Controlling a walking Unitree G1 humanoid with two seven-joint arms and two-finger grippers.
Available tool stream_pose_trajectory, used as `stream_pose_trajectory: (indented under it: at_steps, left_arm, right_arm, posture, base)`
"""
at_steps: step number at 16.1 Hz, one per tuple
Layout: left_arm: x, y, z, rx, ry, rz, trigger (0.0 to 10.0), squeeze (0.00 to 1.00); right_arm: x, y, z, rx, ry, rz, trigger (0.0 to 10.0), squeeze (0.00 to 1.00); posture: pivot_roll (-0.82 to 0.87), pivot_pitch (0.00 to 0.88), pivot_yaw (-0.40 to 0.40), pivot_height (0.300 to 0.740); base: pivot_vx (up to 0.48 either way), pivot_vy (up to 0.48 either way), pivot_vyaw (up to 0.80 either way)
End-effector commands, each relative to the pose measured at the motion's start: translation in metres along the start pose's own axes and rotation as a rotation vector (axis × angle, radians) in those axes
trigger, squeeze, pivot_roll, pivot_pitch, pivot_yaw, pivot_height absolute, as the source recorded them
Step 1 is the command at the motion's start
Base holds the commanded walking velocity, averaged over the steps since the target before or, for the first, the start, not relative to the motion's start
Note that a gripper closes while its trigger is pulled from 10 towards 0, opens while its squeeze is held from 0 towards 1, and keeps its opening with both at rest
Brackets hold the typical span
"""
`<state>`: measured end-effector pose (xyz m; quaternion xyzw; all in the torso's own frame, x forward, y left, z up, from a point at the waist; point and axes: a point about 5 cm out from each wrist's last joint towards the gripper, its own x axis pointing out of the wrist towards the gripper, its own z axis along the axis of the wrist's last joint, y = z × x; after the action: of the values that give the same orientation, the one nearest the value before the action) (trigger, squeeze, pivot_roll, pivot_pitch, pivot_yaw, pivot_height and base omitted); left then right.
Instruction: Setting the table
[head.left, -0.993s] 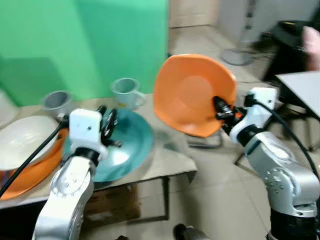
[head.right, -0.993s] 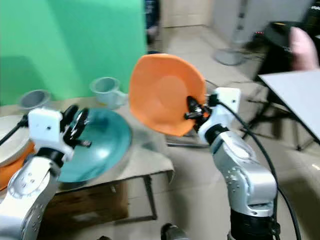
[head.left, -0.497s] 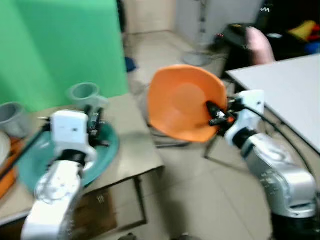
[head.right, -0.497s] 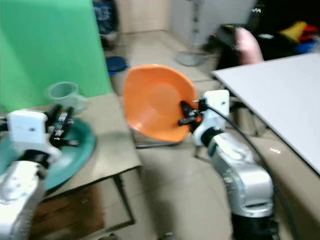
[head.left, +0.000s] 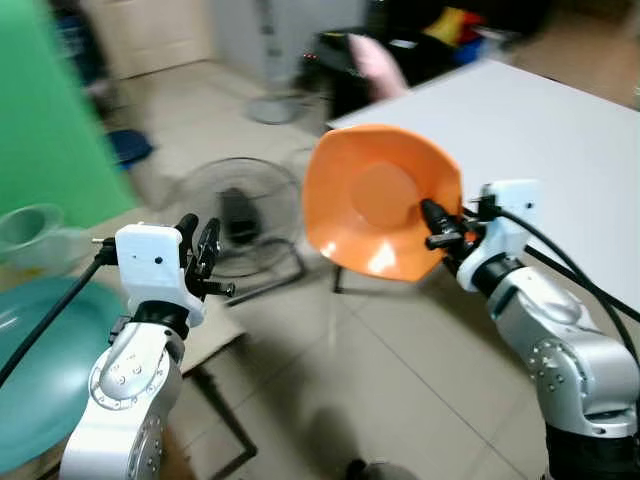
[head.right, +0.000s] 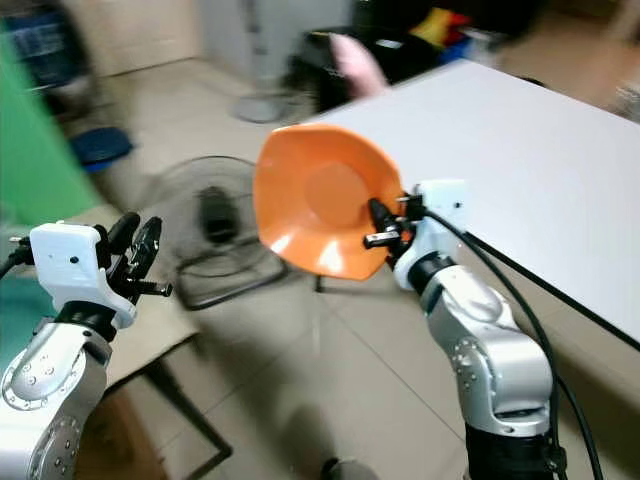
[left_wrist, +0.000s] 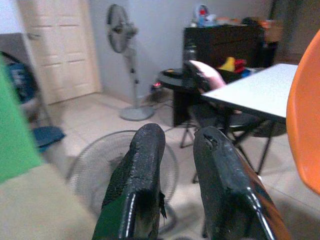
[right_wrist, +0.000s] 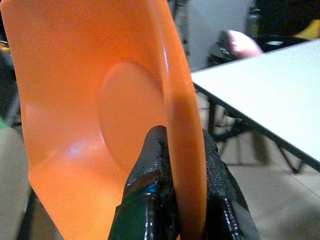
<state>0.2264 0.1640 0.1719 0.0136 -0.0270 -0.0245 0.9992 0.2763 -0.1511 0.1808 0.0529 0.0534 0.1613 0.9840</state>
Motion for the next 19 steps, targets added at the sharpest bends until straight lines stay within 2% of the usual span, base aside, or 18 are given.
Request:
stream_pose_trajectory:
  at_steps: [1,5,8,14,19]
  left_arm:
    - [-0.002,-0.004,-0.005,-0.03,0.03,-0.002,10.0,0.0]
    - [-0.005,0.006,-0.005,0.004,0.012,0.058,10.0,0.0]
    - [-0.001,0.007,-0.003,0.021,0.006,0.071,10.0,0.0]
    - [0.002,0.007,-0.005,0.029,0.015,0.08,10.0,0.0]
    - [0.003,0.01,-0.005,0.04,0.017,0.086,10.0,0.0]
  right_arm:
    - [-0.004,-0.011,0.006,-0.027,-0.031,-0.069,10.0,0.0]
    - [-0.004,-0.019,0.004,-0.027,-0.017,-0.13,10.0,0.0]
    - [-0.002,-0.019,-0.001,-0.053,0.008,-0.156,10.0,0.0]
    - [-0.007,-0.025,-0.013,0.009,0.042,-0.197,10.0,0.0]
    - [-0.009,-0.026,-0.022,0.015,0.072,-0.203,10.0,0.0]
  posture:
    - [-0.11,0.0,0.013,0.74]
    - [-0.11,0.0,0.004,0.74]
    - [-0.11,0.0,0.007,0.74]
    - [-0.12,0.0,0.024,0.74]
    - [-0.11,0.0,0.026,0.74]
  base:
    - [0.0,0.0,-0.8]
    - [0.0,0.0,-0.8]
    - [0.0,-0.107,-0.79]
    - [0.0,-0.436,0.0]
    - [0.0,-0.439,0.0]
